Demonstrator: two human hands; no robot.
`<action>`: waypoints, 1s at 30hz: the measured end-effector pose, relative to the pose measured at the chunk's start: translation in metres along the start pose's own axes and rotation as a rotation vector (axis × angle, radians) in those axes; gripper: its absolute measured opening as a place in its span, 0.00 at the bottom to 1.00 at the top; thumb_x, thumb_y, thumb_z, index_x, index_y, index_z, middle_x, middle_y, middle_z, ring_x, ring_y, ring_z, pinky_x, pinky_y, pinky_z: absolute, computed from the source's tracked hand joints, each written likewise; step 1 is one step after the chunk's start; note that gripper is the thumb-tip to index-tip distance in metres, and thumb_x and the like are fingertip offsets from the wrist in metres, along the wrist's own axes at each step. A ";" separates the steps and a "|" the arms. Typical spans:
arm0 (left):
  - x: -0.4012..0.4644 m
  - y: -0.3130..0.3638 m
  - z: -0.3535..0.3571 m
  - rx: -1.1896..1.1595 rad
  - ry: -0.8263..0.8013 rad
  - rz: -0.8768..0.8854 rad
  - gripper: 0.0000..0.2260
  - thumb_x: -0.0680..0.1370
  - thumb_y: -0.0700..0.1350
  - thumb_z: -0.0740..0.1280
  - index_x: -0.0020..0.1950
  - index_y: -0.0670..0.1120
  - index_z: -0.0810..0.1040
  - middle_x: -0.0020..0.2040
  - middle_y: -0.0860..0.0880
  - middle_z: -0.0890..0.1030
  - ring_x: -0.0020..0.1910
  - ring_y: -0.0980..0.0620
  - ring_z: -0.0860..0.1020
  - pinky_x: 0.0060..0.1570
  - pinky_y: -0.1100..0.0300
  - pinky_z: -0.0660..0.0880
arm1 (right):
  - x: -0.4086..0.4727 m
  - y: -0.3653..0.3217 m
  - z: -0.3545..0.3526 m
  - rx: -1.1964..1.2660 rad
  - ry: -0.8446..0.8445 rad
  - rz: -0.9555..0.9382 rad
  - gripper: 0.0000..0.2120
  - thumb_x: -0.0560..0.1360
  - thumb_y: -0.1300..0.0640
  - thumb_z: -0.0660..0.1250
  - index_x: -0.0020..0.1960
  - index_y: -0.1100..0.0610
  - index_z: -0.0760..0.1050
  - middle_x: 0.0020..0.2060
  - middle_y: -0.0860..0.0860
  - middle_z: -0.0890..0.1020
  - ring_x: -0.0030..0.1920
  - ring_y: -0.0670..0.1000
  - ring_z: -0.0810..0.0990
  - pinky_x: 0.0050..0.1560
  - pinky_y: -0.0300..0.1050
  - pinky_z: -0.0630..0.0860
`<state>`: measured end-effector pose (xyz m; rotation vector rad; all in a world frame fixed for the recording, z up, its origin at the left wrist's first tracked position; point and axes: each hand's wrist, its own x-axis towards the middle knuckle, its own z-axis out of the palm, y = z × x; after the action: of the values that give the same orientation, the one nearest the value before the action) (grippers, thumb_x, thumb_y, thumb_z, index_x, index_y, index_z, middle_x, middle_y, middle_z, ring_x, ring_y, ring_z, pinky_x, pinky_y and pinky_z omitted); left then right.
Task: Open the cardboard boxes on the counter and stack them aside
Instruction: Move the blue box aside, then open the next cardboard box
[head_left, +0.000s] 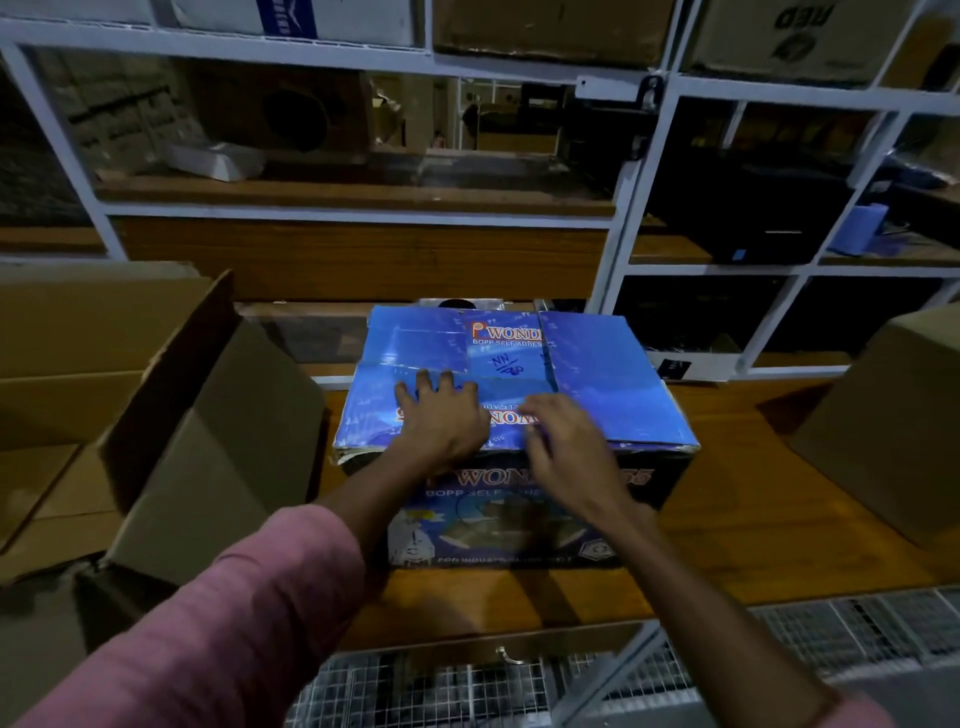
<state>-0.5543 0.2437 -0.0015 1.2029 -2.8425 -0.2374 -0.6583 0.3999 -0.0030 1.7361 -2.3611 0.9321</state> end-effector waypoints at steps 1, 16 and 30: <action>0.001 0.007 -0.001 0.001 0.002 -0.009 0.23 0.83 0.55 0.53 0.76 0.49 0.64 0.80 0.42 0.58 0.79 0.35 0.51 0.73 0.29 0.44 | -0.001 -0.010 0.008 0.043 -0.036 -0.033 0.15 0.79 0.57 0.60 0.64 0.57 0.76 0.59 0.54 0.79 0.59 0.54 0.75 0.61 0.50 0.73; -0.008 0.009 0.011 -0.062 0.245 0.048 0.19 0.82 0.52 0.55 0.71 0.48 0.70 0.74 0.47 0.70 0.75 0.44 0.62 0.72 0.33 0.53 | 0.037 0.005 -0.001 -0.474 -0.116 0.053 0.28 0.83 0.43 0.47 0.76 0.58 0.64 0.78 0.60 0.60 0.80 0.64 0.44 0.78 0.62 0.37; 0.004 0.013 0.013 -0.013 0.198 0.107 0.23 0.80 0.56 0.48 0.70 0.48 0.68 0.73 0.46 0.69 0.74 0.43 0.63 0.69 0.31 0.56 | 0.048 0.130 -0.048 -0.136 -0.069 0.595 0.19 0.81 0.49 0.60 0.67 0.58 0.71 0.55 0.60 0.80 0.52 0.63 0.80 0.51 0.56 0.78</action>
<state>-0.5679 0.2510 -0.0123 1.0065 -2.7179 -0.1248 -0.8046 0.4064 -0.0007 1.0389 -2.9707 0.7381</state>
